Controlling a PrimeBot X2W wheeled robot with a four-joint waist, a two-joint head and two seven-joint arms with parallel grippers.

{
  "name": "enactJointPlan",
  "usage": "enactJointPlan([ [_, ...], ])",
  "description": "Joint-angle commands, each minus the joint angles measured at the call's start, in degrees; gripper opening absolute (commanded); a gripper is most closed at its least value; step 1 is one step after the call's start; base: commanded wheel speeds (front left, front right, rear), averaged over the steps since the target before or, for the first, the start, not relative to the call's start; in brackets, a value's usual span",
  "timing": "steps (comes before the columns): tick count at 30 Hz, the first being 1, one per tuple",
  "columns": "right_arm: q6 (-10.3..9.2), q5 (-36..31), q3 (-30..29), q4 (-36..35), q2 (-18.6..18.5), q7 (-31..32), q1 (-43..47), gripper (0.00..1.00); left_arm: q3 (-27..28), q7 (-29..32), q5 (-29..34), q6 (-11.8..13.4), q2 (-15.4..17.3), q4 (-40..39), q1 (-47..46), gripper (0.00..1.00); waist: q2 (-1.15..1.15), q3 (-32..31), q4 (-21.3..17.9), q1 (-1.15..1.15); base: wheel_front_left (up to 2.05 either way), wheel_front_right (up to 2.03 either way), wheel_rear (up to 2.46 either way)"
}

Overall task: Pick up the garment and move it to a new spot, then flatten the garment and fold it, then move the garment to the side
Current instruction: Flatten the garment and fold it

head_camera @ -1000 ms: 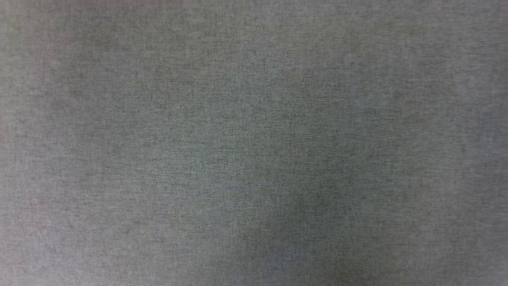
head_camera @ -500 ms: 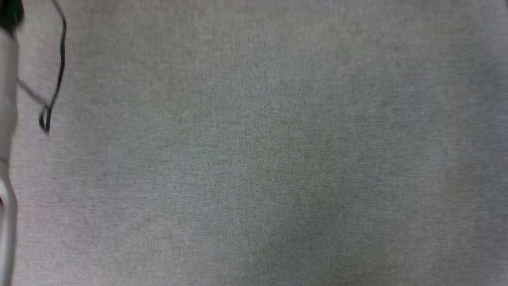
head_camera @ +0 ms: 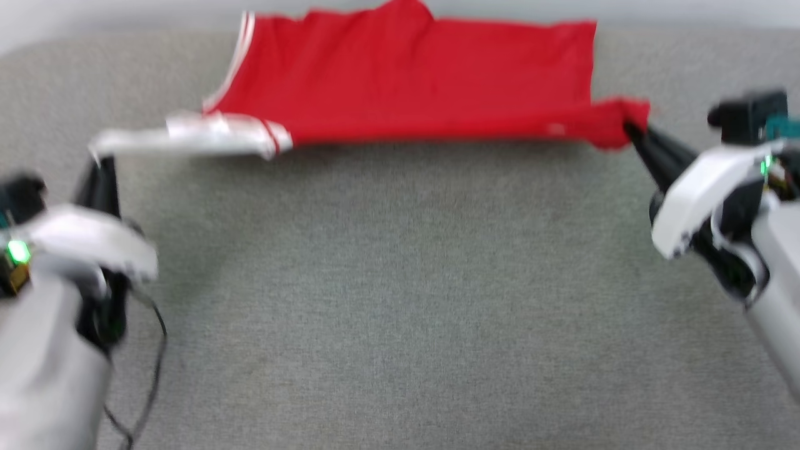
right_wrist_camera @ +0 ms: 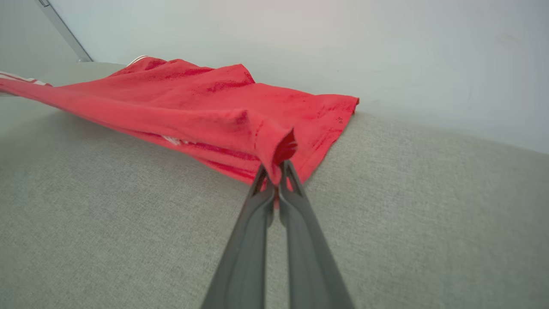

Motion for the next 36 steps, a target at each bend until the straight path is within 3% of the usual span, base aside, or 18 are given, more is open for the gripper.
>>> enactJointPlan([
  [1,-0.11,0.2,-0.8,-0.6,-0.9,0.6,2.7,0.0,0.6,-0.2,-1.0,0.9,0.3,-1.8,3.5,0.0,0.0,-3.7,0.0,0.01,0.0,0.0,0.0],
  [11,-0.14,-4.4,-11.5,-10.4,-0.7,5.5,24.9,0.0,5.5,4.0,-5.9,12.8,4.0,-26.4,33.4,0.0,0.0,-12.3,-0.4,0.01,0.0,0.0,0.0],
  [15,-0.14,-7.5,-17.2,-16.1,1.1,8.7,34.1,0.0,7.0,5.5,-7.2,17.3,4.6,-35.0,43.3,0.0,0.0,-14.7,-0.3,0.01,0.0,0.0,0.0],
  [21,-0.13,-11.0,-25.0,-24.8,5.3,14.6,45.4,0.0,7.7,7.3,-7.9,21.6,5.1,-44.4,51.5,0.0,0.0,-16.1,0.1,0.01,0.0,0.0,0.0],
  [23,-0.12,-12.5,-27.4,-28.5,7.6,17.2,48.1,0.0,7.4,7.7,-7.7,22.2,5.2,-46.6,51.5,0.0,0.0,-16.2,0.0,0.01,0.0,0.0,0.0],
  [27,-0.11,-14.3,-29.0,-30.6,10.8,20.5,46.8,0.0,4.4,9.8,-6.6,20.7,4.8,-46.1,44.8,0.0,0.0,-15.2,0.0,0.01,0.0,0.0,0.0],
  [36,-0.09,-15.1,-25.6,-23.1,11.4,22.0,36.1,0.0,-1.0,14.2,-5.7,14.9,2.7,-34.6,28.5,0.0,0.0,-10.5,-1.2,0.01,0.0,0.0,0.0],
])
